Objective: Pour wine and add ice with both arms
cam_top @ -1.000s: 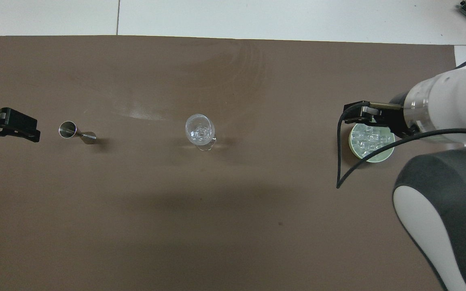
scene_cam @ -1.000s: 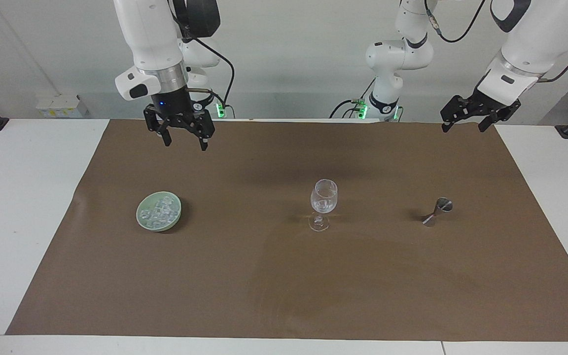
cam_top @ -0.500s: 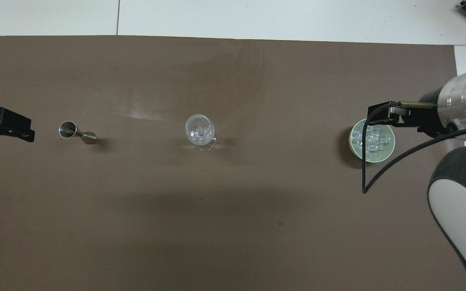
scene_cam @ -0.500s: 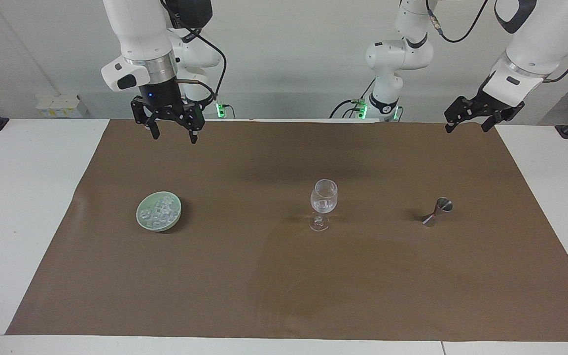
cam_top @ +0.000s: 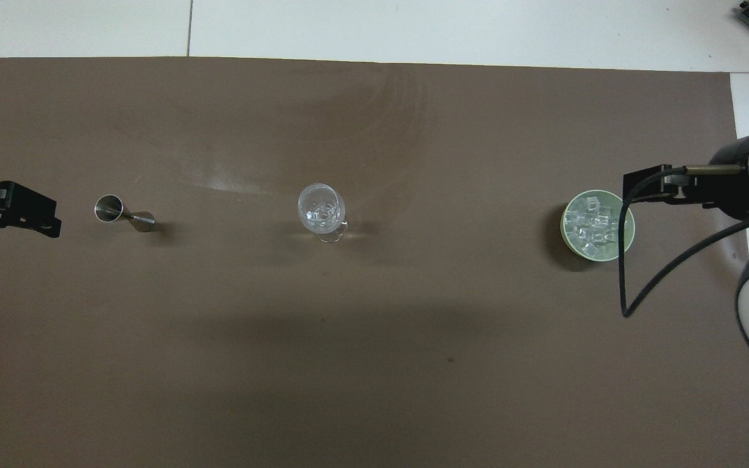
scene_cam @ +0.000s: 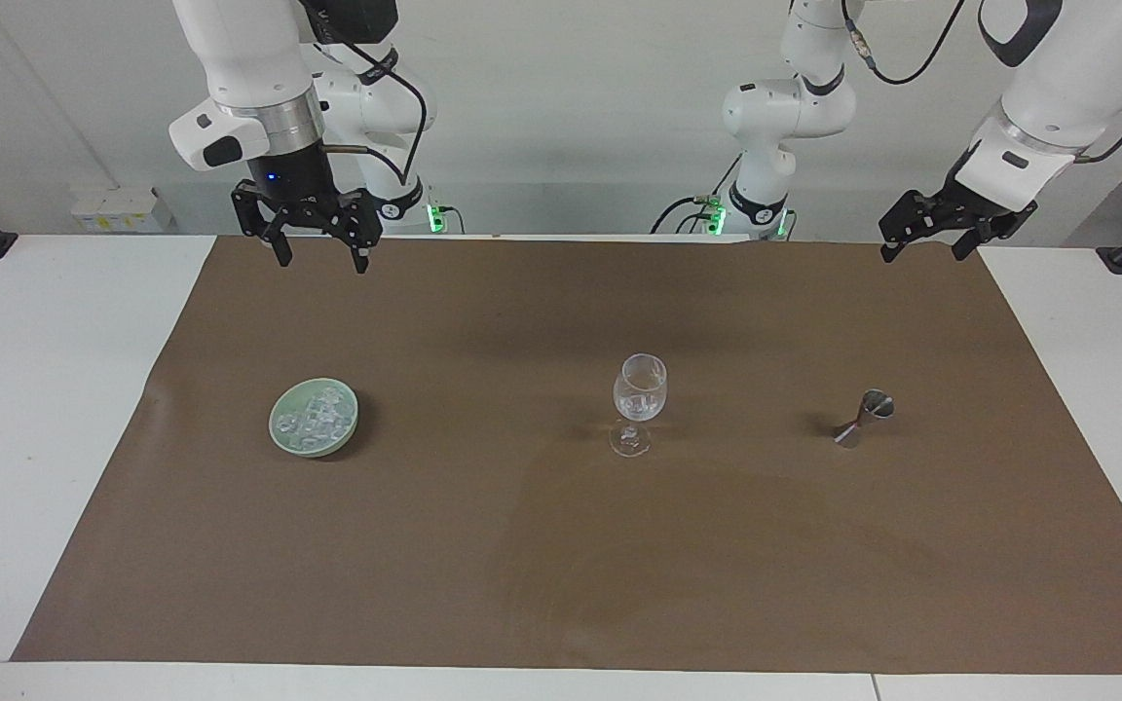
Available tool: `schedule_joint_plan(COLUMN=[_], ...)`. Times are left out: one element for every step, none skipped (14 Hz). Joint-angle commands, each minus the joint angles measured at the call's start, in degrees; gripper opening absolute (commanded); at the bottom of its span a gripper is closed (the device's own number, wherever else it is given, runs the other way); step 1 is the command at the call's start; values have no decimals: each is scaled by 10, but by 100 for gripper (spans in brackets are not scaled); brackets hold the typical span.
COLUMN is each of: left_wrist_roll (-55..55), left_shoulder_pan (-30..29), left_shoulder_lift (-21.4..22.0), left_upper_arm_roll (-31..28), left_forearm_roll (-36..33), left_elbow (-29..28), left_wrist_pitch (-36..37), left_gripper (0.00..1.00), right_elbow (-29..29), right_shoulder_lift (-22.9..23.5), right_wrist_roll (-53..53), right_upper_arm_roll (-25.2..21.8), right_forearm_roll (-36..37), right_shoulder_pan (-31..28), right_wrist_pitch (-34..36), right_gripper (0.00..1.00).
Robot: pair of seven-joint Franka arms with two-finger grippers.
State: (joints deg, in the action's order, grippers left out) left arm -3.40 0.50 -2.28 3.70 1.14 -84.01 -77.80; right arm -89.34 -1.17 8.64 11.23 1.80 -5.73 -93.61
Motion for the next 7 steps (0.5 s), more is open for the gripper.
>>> schedule_joint_plan(left_wrist_roll=[1,1,1,1,1,1,1], left_shoulder_pan=[6,6,4,1,-1,-1,-2], left_shoulder_lift=[42,42,42,42,42,43,42], left_upper_arm_roll=[-2,-1,-1,-1,-1,-2,-2], left_forearm_roll=[-11,-11,-11,-11,-11,-11,-11], left_elbow=[-63,-63,-63,-63,-63,-63,-63], left_wrist_pitch=[-23,-23,-23,-22,-22,-22,-21], left_gripper=[100,100,100,100,100,100,100], right_elbow=[10,10,10,11,11,11,11], right_shoulder_lift=[1,1,1,1,-1,-1,-1], right_wrist_roll=[-62,-64,-64,-64,-64,-64,-64], right_upper_arm_roll=[-38,-48,-50,-52,-53,-58,-76], right_forearm_roll=[0,-2,-5,-5,-7,-7,-7], right_shoulder_pan=[-5,-5,-5,2,2,5,25], right_wrist_pitch=[21,23,24,26,39,42,41], right_gripper=[100,100,100,100,100,100,100])
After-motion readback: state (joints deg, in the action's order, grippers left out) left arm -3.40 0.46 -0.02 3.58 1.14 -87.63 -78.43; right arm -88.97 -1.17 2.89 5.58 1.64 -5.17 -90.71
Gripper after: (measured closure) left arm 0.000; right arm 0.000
